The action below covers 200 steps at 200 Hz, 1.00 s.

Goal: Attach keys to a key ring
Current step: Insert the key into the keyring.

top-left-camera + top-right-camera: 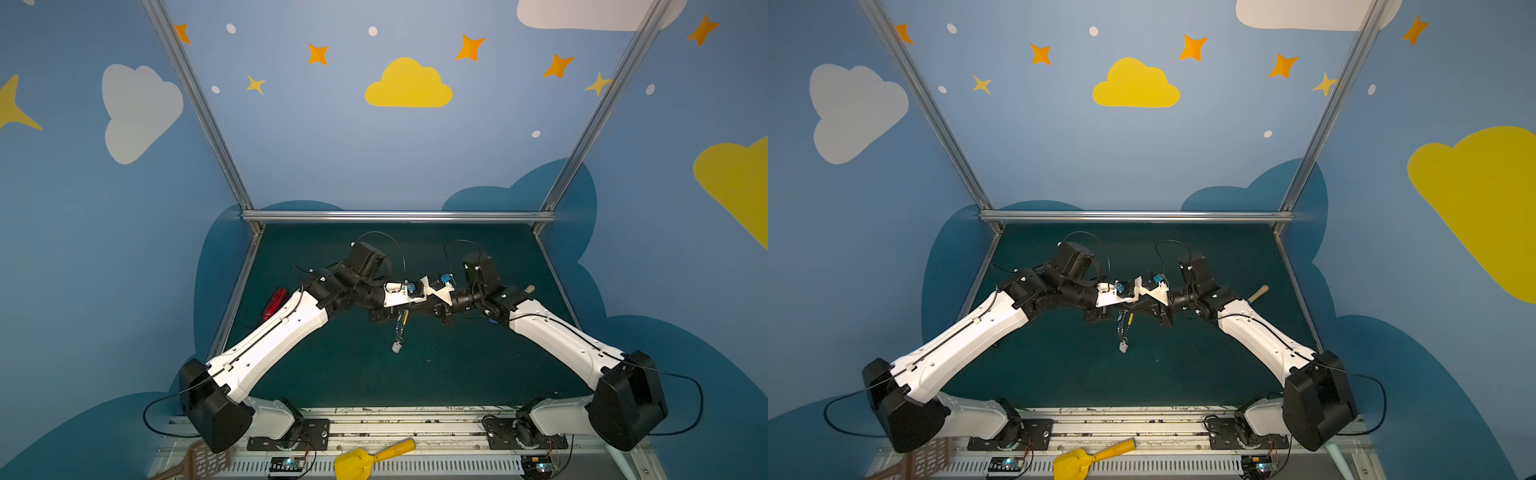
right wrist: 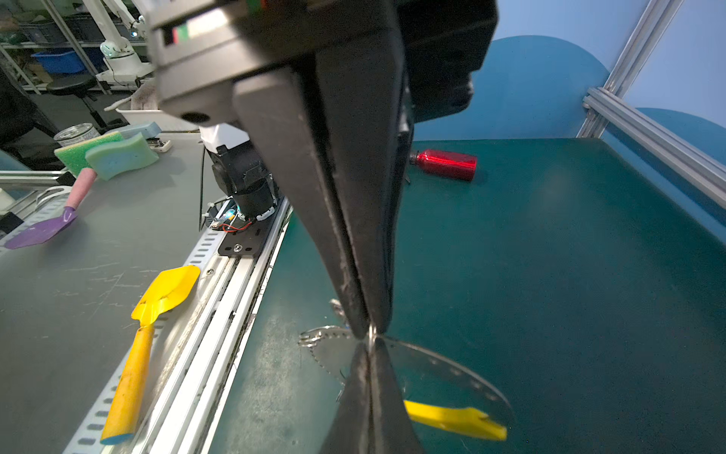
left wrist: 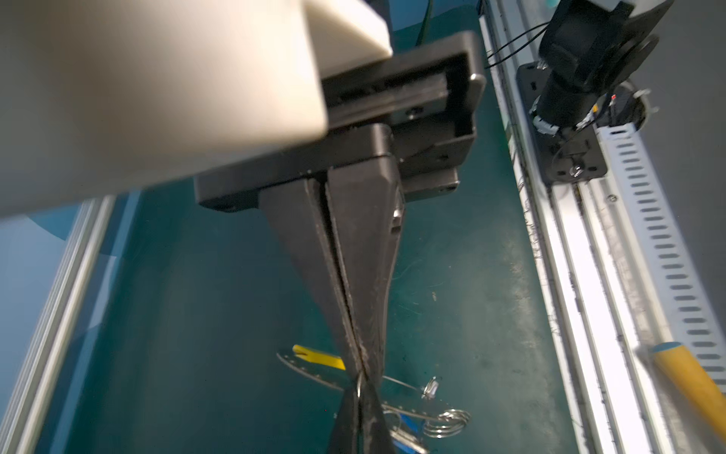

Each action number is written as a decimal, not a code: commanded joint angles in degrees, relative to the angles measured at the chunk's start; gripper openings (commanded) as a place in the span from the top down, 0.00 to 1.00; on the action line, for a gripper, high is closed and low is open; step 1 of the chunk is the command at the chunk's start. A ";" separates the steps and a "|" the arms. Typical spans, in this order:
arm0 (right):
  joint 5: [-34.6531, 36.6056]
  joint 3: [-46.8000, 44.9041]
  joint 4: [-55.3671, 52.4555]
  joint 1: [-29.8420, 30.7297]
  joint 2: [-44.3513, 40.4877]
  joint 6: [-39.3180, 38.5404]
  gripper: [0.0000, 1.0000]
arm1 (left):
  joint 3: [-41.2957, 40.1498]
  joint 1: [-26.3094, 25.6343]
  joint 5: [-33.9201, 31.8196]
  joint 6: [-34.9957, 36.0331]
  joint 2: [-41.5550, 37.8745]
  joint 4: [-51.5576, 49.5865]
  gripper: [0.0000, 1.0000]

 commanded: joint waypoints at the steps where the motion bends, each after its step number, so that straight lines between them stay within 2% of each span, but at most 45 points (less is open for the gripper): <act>1: -0.82 -0.48 4.11 -0.13 -0.78 1.74 1.00 | -3.64 -0.32 0.32 -3.77 -2.57 6.46 0.65; 15: -0.87 -0.84 5.20 -0.48 -0.81 2.75 1.00 | -6.52 0.72 0.51 -7.43 -4.34 10.73 0.60; 40: -1.26 -1.72 8.08 -0.93 -1.47 4.11 1.00 | -12.50 2.21 3.47 -11.89 -7.92 18.86 0.64; 75: -1.53 -1.91 8.98 -1.33 -1.75 4.16 1.00 | -18.97 3.10 5.02 -17.62 -11.03 28.52 0.64; 87: -1.86 -1.99 9.60 -1.36 -1.84 4.23 1.00 | -19.61 3.29 5.56 -18.05 -11.22 28.99 0.64; 127: -3.23 -1.82 10.52 -1.64 -1.53 3.94 1.00 | -19.32 3.33 6.61 -17.97 -10.05 29.36 0.76; 174: -3.37 -2.39 11.32 -1.86 -1.89 4.12 1.00 | -17.59 3.32 7.49 -16.30 -8.27 27.64 0.96; 200: -2.33 -1.90 9.10 -2.05 -1.49 2.68 1.00 | -15.17 3.24 7.63 -14.33 -7.17 24.13 0.96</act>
